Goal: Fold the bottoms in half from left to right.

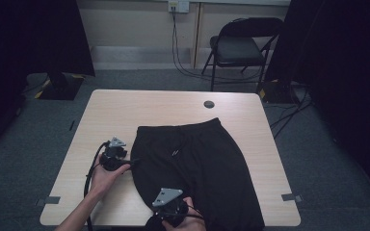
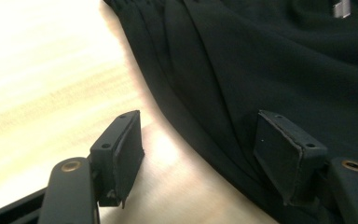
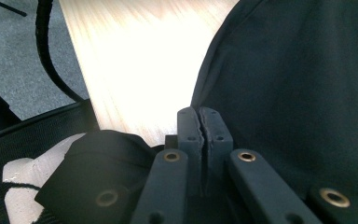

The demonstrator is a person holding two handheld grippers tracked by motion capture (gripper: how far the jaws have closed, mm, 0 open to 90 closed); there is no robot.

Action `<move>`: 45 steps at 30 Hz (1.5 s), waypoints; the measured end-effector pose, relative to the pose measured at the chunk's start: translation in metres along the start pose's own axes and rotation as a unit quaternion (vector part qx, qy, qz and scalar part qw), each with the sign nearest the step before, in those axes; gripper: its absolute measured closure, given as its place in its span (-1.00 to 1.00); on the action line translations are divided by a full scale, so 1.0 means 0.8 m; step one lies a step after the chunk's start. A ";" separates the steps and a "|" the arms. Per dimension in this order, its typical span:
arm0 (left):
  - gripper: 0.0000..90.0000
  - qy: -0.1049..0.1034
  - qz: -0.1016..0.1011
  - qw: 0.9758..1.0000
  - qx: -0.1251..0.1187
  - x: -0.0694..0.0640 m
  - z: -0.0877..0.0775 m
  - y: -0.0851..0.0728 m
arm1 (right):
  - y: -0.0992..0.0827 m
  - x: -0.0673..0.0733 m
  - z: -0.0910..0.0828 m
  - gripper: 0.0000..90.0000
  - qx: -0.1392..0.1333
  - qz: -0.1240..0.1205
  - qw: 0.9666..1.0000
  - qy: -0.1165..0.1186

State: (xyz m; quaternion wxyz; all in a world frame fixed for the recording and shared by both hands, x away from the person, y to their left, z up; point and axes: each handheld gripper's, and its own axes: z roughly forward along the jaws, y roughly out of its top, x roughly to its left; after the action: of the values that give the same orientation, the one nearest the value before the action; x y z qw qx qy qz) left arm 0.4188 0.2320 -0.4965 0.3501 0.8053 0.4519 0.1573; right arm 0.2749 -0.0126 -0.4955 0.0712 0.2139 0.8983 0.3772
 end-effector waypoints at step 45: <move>0.99 -0.120 -0.098 0.974 -0.163 0.005 -0.050 0.082 | 0.091 -0.031 -0.074 0.98 -0.122 0.044 0.991 0.034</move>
State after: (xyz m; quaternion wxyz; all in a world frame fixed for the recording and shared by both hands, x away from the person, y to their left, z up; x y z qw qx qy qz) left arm 0.4386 0.2294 -0.4220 0.5417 0.7022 0.4520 0.0958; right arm 0.3038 -0.0166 -0.4030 0.0496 0.2298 0.8373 0.4936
